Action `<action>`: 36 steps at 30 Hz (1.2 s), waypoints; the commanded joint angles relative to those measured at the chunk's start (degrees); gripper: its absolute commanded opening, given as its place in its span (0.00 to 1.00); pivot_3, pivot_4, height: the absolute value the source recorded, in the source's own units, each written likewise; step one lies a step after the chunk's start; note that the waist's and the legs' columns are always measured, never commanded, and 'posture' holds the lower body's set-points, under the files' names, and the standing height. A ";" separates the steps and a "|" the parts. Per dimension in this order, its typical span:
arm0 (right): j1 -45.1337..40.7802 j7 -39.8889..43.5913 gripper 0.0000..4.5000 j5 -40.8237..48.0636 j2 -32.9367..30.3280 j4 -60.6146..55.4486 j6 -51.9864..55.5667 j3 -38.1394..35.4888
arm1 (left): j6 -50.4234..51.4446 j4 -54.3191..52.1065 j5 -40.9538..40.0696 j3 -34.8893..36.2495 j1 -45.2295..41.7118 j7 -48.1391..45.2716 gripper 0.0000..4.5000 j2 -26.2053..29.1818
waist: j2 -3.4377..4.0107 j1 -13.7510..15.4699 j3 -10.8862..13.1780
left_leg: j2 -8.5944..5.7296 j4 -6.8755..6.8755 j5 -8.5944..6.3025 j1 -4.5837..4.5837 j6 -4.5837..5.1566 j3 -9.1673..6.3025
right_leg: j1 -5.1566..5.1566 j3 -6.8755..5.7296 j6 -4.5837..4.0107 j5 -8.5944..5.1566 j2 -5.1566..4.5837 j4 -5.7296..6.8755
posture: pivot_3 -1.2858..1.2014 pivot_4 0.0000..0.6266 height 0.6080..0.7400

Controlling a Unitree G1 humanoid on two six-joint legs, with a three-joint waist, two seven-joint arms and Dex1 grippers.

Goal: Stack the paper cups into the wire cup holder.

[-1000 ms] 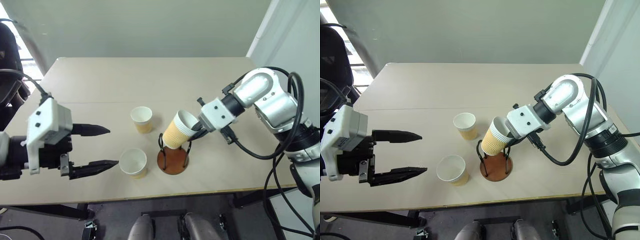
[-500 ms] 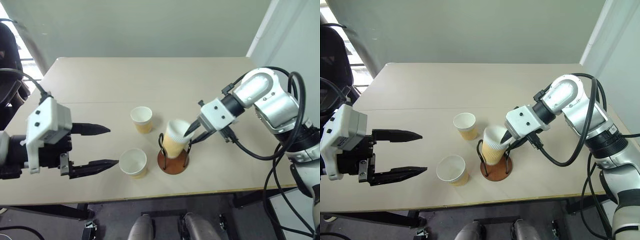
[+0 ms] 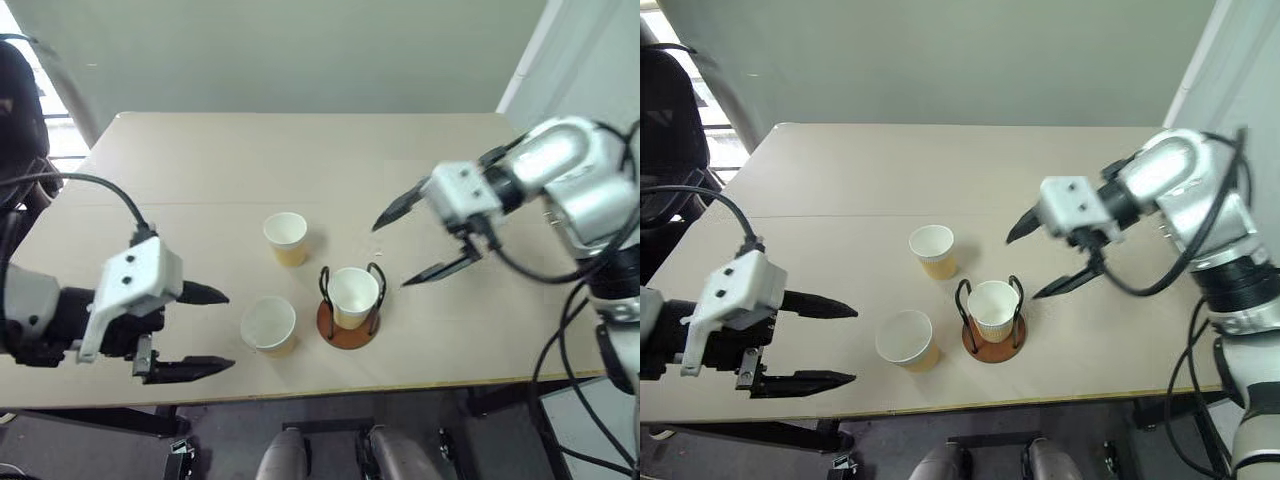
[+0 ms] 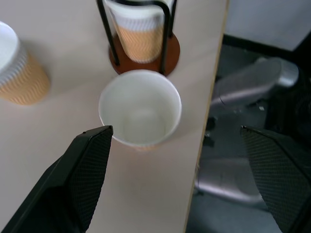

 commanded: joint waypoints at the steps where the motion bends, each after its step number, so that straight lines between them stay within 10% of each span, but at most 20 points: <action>1: 3.87 0.42 0.99 10.78 -5.91 -0.91 9.65 -12.53 | -4.28 2.33 1.73 -4.74 -3.78 -1.96 1.00 1.92 | -0.02 0.30 -0.01 | 0.00 0.00 -0.02 -0.04 -0.02 0.00 | -0.01 0.01 0.00 0.00 0.00 -0.01 | 0.52 0.24 1.00; 12: 24.36 -13.64 0.99 41.26 -11.06 -21.32 31.58 -42.80 | -9.10 7.63 6.12 -24.02 -15.62 -5.88 1.00 0.98 | 0.07 -0.47 0.04 | 0.01 -0.10 -0.16 0.29 -0.23 0.04 | 0.19 0.17 0.19 -0.33 0.22 -0.01 | 0.52 0.24 1.00; 33: 33.49 -21.57 0.99 41.55 -14.72 -27.96 29.06 -44.85 | -8.60 7.78 11.08 -36.02 -23.15 -7.79 1.00 -4.93 | 0.08 -0.37 0.04 | 0.01 0.50 -0.54 0.14 0.20 -0.02 | 0.36 0.42 0.65 -0.45 0.33 -0.01 | 0.52 0.24 1.00; 36: 34.05 -21.34 1.00 41.28 -15.10 -28.06 28.58 -45.06 | -9.44 8.67 12.87 -36.92 -23.13 -7.53 0.86 -5.48 | 0.08 -0.35 0.04 | 0.00 0.50 -0.56 0.15 0.22 -0.02 | 0.38 0.45 0.71 -0.45 0.34 -0.01 | 0.52 0.24 1.00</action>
